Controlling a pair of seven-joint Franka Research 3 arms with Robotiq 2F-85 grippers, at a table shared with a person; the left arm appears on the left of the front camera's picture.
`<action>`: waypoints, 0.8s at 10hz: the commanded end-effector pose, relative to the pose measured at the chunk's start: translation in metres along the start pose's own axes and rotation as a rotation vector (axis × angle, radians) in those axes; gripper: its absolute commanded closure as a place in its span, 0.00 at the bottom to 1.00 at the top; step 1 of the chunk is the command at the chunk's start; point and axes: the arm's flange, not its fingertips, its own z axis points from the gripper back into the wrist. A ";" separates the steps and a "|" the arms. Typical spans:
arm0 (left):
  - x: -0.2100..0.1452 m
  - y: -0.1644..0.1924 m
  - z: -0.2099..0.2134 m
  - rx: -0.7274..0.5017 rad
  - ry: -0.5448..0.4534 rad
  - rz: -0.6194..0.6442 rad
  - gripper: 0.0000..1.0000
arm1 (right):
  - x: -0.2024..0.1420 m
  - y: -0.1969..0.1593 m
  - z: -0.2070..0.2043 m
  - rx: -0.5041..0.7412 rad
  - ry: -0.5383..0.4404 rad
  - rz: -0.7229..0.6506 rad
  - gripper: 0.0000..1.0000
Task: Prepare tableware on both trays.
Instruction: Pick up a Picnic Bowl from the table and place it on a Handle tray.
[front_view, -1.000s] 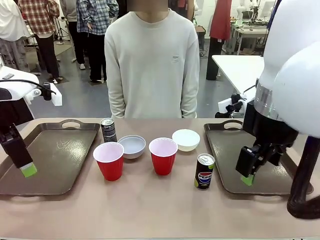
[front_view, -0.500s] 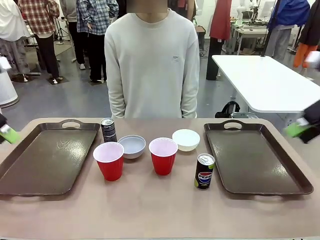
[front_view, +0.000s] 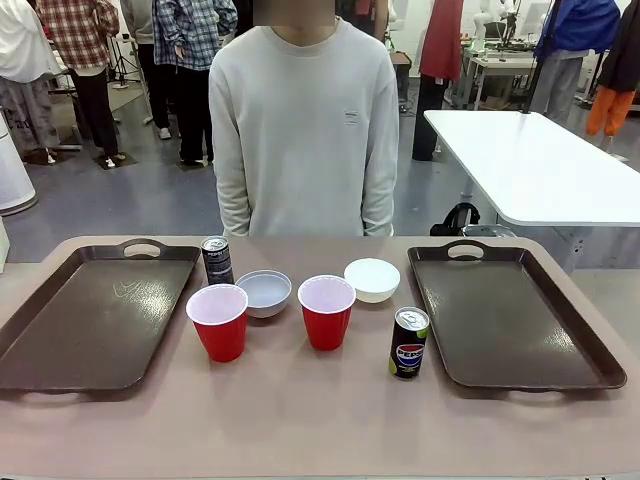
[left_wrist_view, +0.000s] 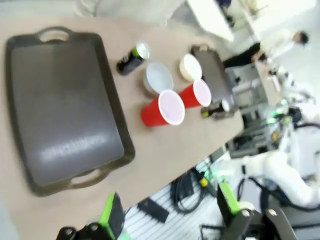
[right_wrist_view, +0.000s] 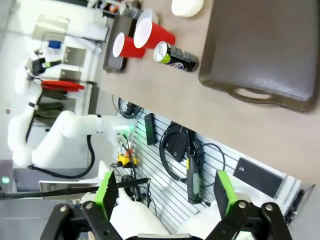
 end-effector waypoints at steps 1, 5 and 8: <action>-0.001 0.019 0.000 -0.050 -0.091 0.040 0.00 | -0.016 -0.011 -0.023 0.054 -0.051 0.018 0.00; -0.015 0.053 -0.015 -0.050 -0.125 0.158 0.00 | -0.024 -0.006 -0.013 0.119 -0.146 0.028 0.00; -0.028 0.045 -0.029 -0.111 -0.205 0.166 0.00 | -0.021 0.005 -0.014 0.098 -0.139 0.036 0.00</action>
